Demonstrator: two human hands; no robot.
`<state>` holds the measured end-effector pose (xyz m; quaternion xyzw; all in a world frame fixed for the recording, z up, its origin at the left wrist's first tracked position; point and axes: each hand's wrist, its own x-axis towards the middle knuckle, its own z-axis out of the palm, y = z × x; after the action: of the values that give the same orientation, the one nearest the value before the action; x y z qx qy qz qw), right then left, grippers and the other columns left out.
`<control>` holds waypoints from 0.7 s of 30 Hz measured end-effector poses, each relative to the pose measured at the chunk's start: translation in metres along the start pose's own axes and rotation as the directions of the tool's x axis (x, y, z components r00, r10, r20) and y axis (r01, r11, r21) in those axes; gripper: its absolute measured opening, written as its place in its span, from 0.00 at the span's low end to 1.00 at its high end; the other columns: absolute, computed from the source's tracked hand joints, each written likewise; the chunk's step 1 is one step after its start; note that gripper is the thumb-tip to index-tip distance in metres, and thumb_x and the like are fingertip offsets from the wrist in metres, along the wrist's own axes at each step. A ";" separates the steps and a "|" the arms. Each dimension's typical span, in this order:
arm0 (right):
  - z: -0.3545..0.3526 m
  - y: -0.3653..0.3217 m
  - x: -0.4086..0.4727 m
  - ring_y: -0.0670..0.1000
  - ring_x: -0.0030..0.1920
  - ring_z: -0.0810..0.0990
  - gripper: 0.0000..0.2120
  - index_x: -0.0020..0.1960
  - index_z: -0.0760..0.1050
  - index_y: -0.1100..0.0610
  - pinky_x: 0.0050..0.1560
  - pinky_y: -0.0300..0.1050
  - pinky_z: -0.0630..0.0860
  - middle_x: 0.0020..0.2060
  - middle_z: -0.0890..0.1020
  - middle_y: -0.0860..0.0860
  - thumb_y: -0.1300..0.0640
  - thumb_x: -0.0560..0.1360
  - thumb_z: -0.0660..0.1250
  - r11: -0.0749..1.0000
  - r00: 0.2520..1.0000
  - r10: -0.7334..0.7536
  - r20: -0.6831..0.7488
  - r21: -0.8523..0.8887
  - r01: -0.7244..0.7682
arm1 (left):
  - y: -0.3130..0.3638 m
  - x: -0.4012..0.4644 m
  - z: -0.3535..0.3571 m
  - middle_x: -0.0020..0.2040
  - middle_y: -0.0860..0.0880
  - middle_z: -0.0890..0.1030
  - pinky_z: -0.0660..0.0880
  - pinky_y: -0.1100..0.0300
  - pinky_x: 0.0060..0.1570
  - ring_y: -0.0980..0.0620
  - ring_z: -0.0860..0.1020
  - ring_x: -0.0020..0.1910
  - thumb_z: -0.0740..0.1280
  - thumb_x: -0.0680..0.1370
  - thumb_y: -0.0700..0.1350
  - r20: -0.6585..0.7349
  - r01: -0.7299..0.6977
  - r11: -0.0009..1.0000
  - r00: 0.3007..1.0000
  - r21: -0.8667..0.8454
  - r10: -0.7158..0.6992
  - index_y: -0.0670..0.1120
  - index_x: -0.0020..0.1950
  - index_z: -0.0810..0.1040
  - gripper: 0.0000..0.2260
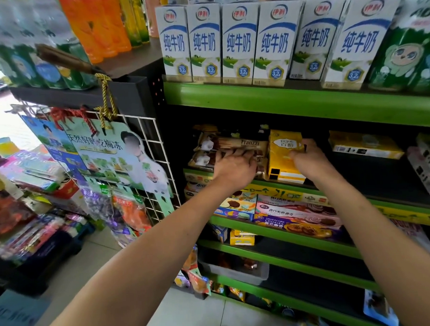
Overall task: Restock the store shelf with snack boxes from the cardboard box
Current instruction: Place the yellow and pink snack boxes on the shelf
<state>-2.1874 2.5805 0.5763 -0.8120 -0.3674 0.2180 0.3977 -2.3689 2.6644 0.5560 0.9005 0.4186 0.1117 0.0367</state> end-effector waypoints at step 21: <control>-0.008 0.027 0.002 0.53 0.61 0.74 0.34 0.75 0.63 0.49 0.56 0.46 0.66 0.69 0.74 0.51 0.38 0.74 0.68 0.958 0.994 0.068 0.088 0.272 -0.090 | -0.070 0.099 -0.030 0.80 0.48 0.58 0.52 0.44 0.76 0.45 0.56 0.79 0.46 0.83 0.62 0.313 0.252 0.967 0.917 0.025 -0.247 0.54 0.79 0.58 0.26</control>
<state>-2.1695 2.5672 0.5584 -0.7536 -0.3161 0.3142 0.4832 -2.3663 2.7837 0.5914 0.8458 0.5178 -0.0353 0.1237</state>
